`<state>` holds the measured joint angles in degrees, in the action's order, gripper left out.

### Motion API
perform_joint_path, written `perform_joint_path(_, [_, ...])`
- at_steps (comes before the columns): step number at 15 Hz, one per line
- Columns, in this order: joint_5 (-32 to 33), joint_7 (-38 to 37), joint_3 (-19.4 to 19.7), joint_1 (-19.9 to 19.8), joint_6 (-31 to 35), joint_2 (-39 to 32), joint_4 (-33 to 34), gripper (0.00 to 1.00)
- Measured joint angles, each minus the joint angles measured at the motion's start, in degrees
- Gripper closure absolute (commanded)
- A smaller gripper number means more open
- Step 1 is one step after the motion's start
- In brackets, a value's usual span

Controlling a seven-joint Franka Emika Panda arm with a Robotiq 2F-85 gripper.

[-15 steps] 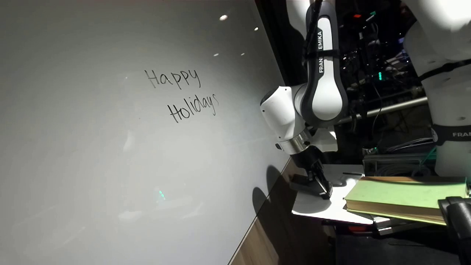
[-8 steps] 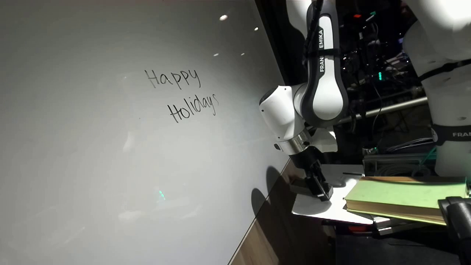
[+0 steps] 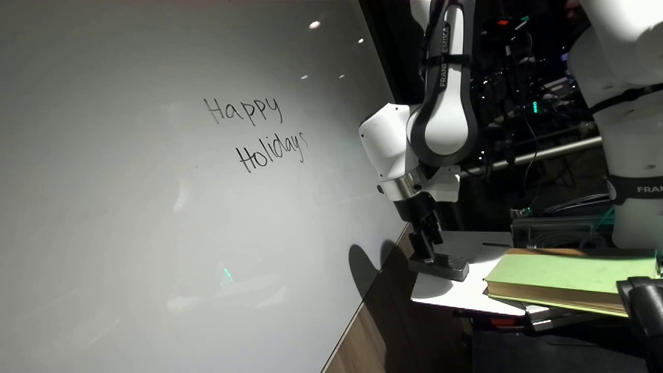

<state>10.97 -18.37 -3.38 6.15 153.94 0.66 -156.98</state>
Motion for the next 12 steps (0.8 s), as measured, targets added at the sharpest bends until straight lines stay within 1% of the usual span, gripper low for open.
perform_joint_path(2, [-3.36,-0.21,-0.03,-0.07,0.01,4.84,-0.02,0.0])
perform_joint_path(6, [-3.6,-0.37,-0.23,-1.23,0.21,12.49,-0.07,0.0])
perform_joint_path(9, [-3.42,0.75,-0.44,-2.78,0.72,14.58,-0.11,0.0])
perform_joint_path(12, [-3.42,1.06,-0.56,-4.35,0.53,14.84,-0.13,0.0])
